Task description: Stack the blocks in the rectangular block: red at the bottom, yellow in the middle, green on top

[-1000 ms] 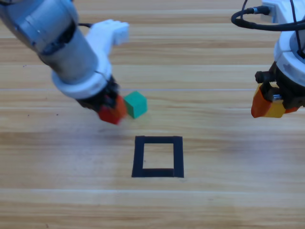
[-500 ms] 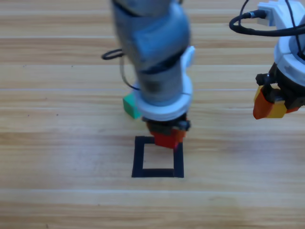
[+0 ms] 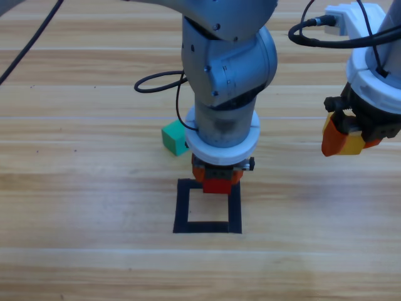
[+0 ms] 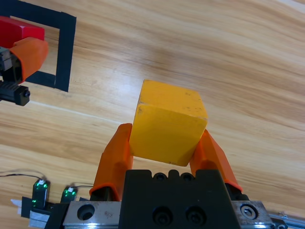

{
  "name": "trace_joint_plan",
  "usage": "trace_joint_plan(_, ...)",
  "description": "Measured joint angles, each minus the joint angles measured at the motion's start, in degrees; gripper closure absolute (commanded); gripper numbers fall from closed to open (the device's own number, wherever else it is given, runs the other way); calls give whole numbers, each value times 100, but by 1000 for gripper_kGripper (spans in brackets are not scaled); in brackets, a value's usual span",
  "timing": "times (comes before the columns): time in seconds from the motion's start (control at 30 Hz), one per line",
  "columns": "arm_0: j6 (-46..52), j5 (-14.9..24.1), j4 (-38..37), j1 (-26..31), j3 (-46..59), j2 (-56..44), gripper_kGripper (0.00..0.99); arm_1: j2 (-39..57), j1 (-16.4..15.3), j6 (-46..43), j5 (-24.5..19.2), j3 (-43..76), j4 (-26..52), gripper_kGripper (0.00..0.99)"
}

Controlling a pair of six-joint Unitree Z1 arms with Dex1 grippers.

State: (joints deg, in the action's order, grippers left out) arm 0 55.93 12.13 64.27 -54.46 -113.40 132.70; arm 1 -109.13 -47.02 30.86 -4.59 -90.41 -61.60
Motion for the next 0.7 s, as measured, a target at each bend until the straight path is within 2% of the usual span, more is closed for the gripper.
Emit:
trace_joint_plan(0.53, 249, 13, 20, -1, 288, 0, 990, -12, 1, 0, 51, -22, 0, 824)
trace_joint_plan(0.7, 249, 12, -358, -2, 792, -28, 990, -36, 1, -1, 51, -22, 0, 824)
